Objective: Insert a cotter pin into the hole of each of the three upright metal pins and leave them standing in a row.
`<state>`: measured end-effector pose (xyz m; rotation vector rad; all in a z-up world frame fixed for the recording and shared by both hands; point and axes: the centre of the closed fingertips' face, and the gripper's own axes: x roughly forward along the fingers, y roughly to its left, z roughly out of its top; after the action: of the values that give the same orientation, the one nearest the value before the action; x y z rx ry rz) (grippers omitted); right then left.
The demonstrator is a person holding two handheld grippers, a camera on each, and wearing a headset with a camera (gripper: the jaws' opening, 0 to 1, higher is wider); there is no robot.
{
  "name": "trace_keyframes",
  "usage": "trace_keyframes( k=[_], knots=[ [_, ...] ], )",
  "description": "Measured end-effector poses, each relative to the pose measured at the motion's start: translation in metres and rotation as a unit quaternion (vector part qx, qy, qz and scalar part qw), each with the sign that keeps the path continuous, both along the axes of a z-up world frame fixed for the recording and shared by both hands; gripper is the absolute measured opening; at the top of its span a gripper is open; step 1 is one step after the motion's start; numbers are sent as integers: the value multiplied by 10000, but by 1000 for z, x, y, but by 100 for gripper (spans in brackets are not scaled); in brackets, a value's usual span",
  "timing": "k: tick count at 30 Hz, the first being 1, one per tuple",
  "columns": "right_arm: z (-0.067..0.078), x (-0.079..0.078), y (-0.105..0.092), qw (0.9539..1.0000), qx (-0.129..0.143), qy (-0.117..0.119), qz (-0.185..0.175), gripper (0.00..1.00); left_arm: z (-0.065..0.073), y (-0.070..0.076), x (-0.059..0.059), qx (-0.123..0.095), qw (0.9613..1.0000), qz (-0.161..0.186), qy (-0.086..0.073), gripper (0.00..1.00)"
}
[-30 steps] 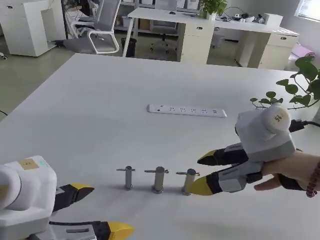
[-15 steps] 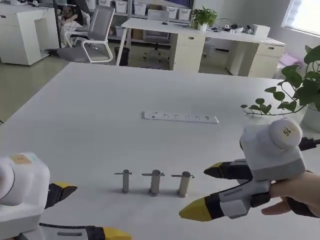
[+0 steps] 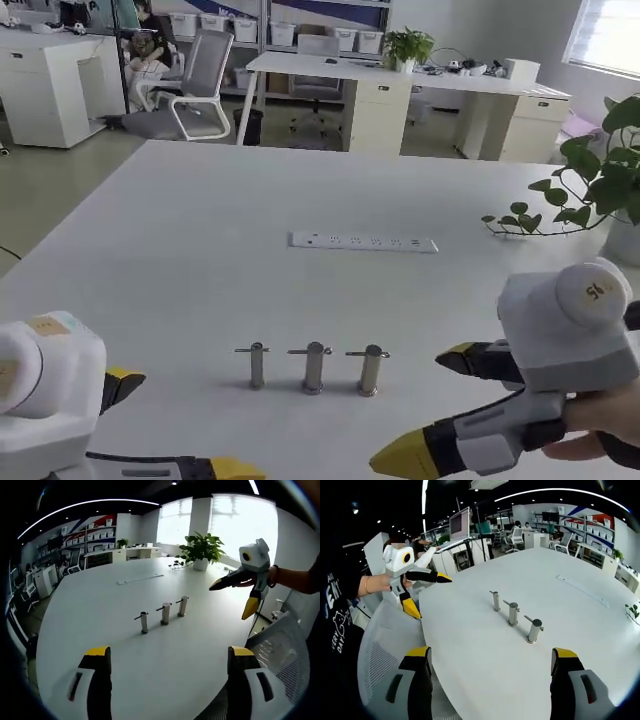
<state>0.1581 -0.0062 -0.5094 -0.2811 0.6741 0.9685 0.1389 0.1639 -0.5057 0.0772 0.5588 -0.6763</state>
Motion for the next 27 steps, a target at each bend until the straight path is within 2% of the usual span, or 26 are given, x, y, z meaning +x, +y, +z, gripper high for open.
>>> trace_keyframes(
  k=[1,4,6,11,12,16,21,27],
  knots=[
    [1,-1,-2,10000,8,-34,-62,99,0,0,-1,-10,10000,-9,28,97],
    [3,-7,-4,9995,192,108,-241,99,1,0,-4,-71,9999,53,86,97],
    [3,-11,-5,9995,195,102,-229,99,0,-1,-6,-129,9998,51,141,97],
    [1,-20,-9,9991,228,157,-326,99,-6,2,-15,222,9996,-32,158,96],
    [0,-23,-9,9990,232,161,-356,99,-6,1,-16,218,9997,-57,134,96],
    [-1,-26,-12,9984,255,195,-470,97,0,3,-18,16,9998,23,197,96],
    [-3,-31,-14,9974,297,278,-593,95,10,7,-19,-161,9995,254,112,96],
    [-3,-36,-11,9970,352,309,-619,94,9,17,-20,-159,9989,430,136,97]
  ],
)
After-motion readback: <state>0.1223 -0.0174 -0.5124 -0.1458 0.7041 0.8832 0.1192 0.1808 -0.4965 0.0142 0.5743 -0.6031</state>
